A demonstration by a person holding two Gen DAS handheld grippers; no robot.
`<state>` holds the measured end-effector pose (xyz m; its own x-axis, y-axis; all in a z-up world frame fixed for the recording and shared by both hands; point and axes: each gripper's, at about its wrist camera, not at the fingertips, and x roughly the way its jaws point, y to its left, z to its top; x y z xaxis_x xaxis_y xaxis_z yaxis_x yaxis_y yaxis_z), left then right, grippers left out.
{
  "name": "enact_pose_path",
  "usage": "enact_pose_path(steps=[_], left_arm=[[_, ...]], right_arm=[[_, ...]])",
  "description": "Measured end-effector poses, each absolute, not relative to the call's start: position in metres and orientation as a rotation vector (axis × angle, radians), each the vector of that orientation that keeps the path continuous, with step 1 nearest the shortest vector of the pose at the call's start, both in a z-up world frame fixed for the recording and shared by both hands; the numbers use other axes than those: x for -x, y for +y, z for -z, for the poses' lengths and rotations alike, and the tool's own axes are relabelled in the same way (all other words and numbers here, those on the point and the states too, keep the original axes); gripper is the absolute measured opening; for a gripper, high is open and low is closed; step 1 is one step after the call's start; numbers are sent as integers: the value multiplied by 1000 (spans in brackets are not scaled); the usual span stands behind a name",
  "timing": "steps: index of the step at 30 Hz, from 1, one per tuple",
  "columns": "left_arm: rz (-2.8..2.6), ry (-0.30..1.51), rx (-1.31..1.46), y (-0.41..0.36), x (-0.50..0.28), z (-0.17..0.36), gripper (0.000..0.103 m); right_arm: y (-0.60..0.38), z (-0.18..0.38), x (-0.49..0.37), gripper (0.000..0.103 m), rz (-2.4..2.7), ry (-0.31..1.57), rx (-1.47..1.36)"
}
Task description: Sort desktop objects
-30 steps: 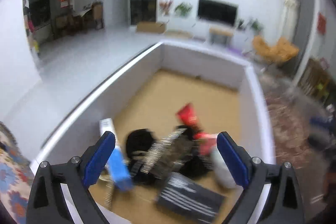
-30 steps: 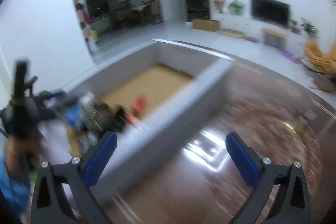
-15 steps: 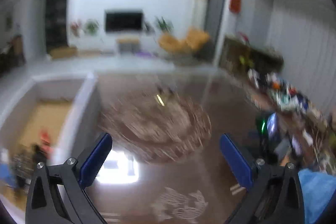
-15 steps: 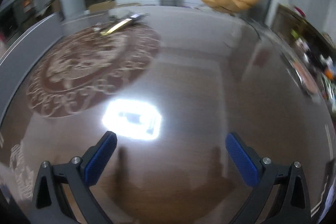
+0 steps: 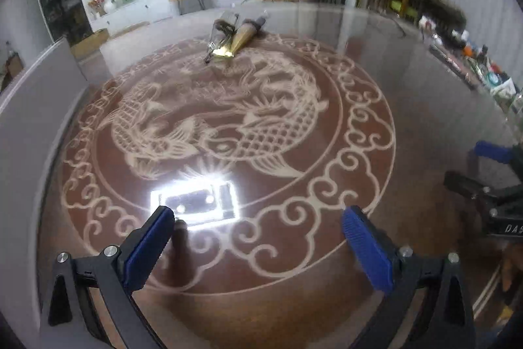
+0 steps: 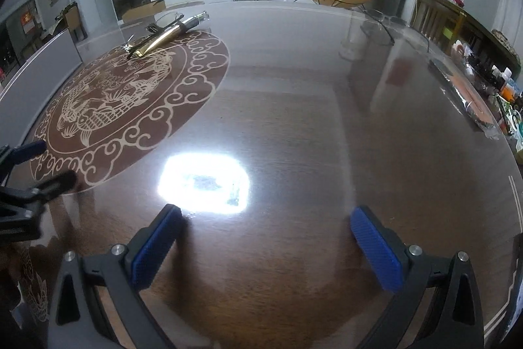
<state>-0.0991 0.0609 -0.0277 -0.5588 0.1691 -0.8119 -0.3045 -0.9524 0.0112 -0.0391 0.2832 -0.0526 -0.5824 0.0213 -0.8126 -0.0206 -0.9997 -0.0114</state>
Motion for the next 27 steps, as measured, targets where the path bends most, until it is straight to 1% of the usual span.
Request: enact_pose_path(steps=[27], left_arm=[[-2542, 212, 1303, 60, 104, 30, 103]], right_arm=[[285, 52, 37, 103, -2770, 2, 1421]])
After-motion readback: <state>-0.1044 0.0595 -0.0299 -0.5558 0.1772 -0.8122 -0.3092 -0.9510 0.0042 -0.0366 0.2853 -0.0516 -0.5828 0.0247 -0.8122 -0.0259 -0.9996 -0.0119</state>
